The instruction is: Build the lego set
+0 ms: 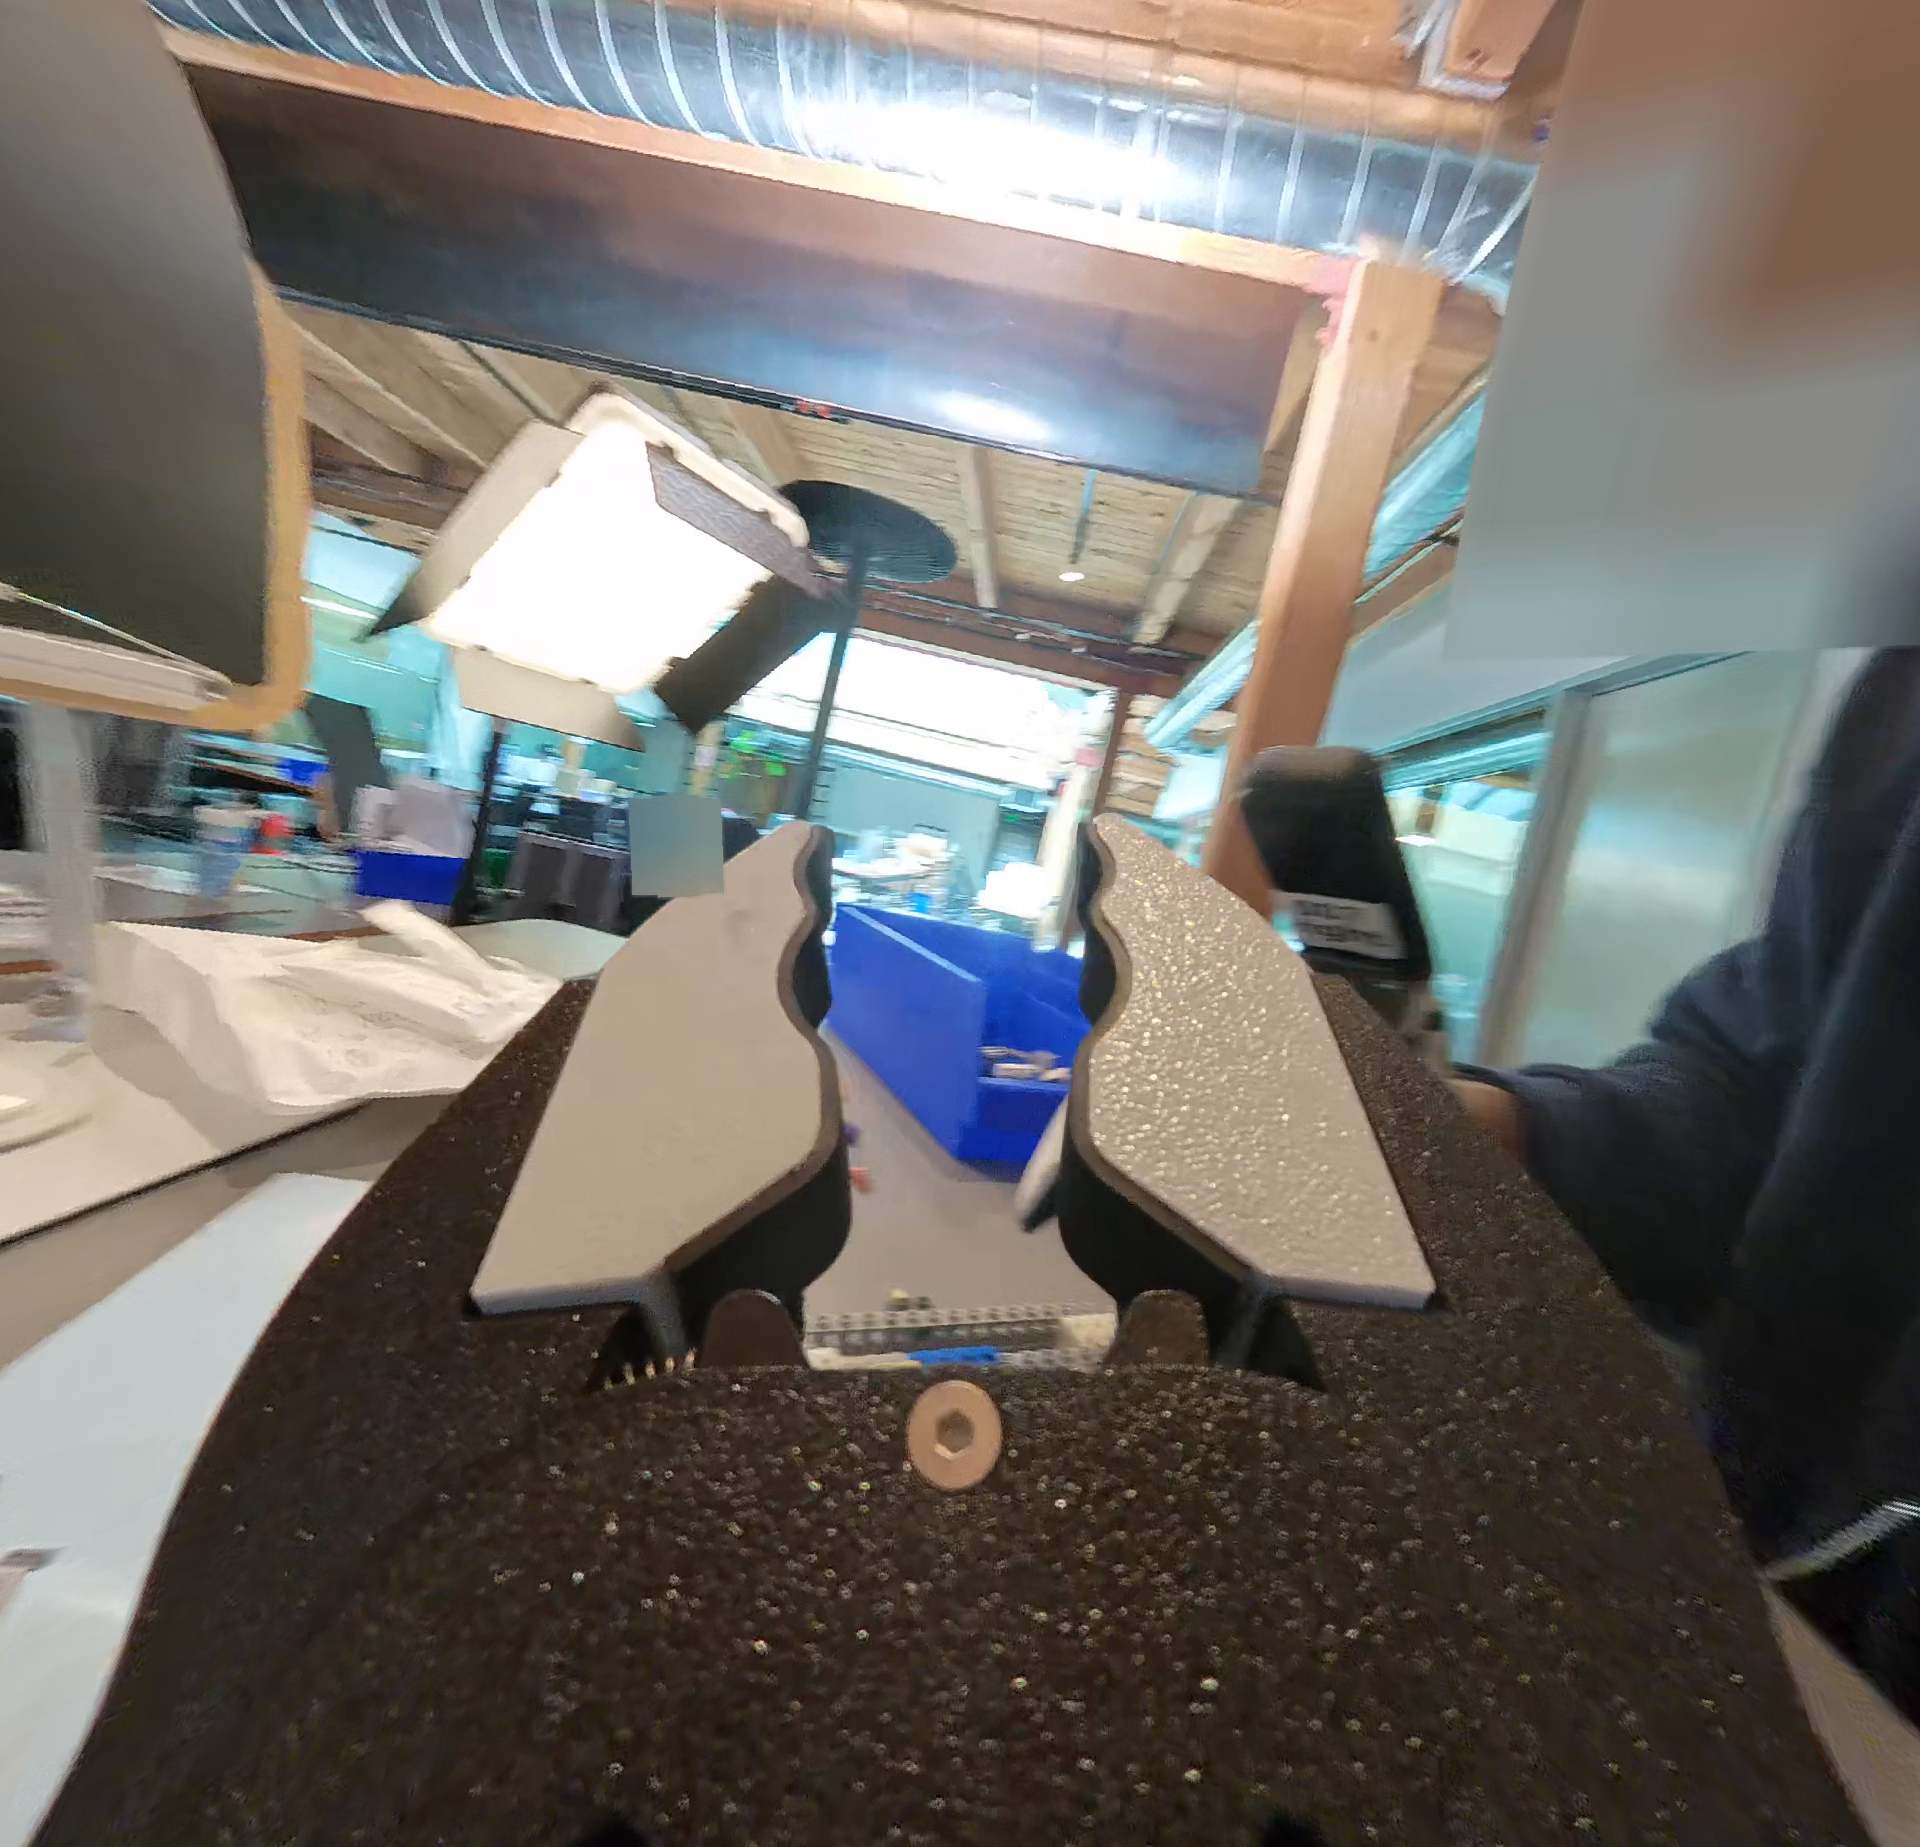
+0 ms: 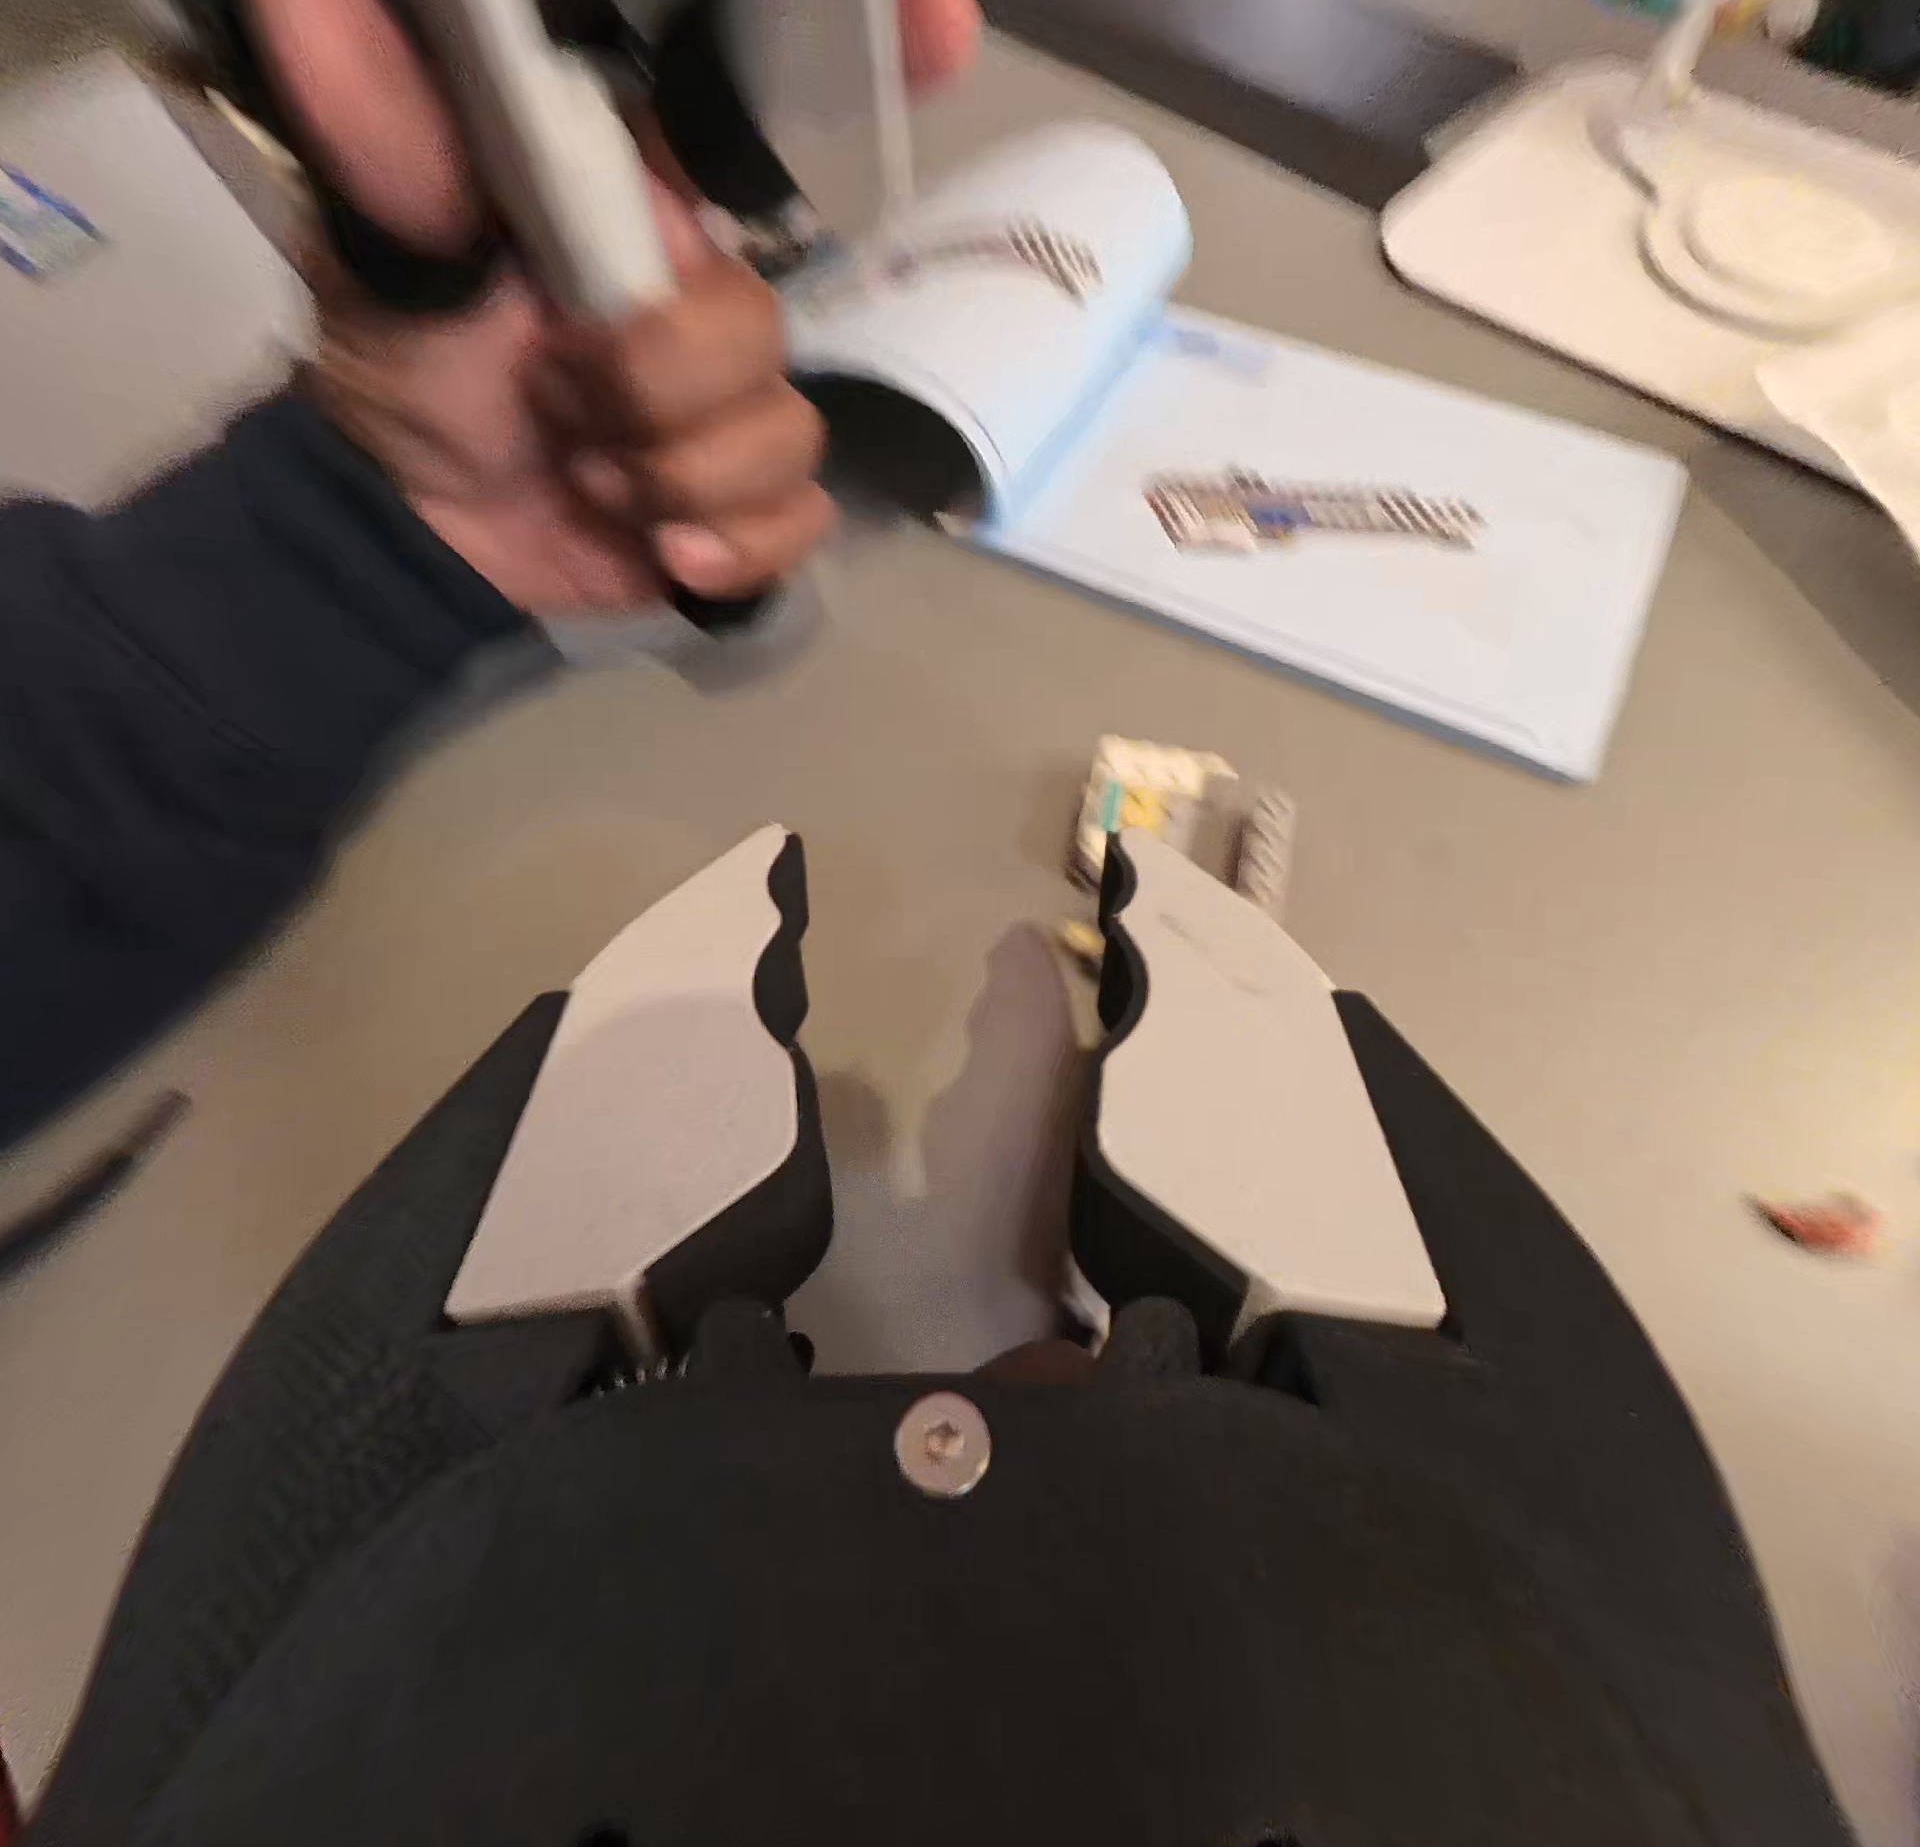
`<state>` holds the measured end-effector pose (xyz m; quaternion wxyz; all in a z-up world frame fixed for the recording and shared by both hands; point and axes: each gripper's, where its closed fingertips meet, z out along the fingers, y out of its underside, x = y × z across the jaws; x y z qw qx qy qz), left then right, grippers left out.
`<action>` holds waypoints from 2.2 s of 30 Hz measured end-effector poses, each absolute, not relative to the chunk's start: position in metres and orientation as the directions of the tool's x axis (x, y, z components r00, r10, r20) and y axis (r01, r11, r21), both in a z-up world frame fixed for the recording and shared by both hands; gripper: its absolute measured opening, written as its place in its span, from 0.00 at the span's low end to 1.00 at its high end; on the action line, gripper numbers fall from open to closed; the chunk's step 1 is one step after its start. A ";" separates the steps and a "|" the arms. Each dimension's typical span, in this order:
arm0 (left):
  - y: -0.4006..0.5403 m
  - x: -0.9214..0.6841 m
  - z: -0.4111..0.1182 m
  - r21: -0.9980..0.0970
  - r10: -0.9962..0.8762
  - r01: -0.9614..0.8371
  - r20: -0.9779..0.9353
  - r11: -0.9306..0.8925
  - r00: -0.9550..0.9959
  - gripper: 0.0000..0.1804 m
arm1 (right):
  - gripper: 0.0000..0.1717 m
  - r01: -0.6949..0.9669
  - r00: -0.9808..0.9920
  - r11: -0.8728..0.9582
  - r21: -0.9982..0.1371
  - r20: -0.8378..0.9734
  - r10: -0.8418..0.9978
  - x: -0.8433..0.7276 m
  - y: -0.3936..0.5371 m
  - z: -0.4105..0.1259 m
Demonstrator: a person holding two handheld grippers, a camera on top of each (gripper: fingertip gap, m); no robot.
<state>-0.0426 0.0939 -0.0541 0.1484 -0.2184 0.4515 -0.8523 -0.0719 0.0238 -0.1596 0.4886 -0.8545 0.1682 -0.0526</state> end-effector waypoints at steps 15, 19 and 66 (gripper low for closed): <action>0.161 -0.028 -0.054 -0.890 -0.848 0.301 0.154 -0.341 -0.507 0.25 | 0.27 -0.218 0.879 -0.248 -0.944 -0.079 -0.470 -0.063 0.128 -0.162; 0.158 -0.026 -0.061 -0.902 -0.853 0.287 0.146 -0.322 -0.501 0.24 | 0.26 -0.213 0.890 -0.235 -0.948 -0.089 -0.448 -0.066 0.121 -0.160; 0.124 0.026 -0.039 -0.970 -0.896 0.183 0.067 -0.162 -0.439 0.24 | 0.34 -0.113 0.899 -0.372 -0.922 0.065 -0.433 0.118 0.042 -0.136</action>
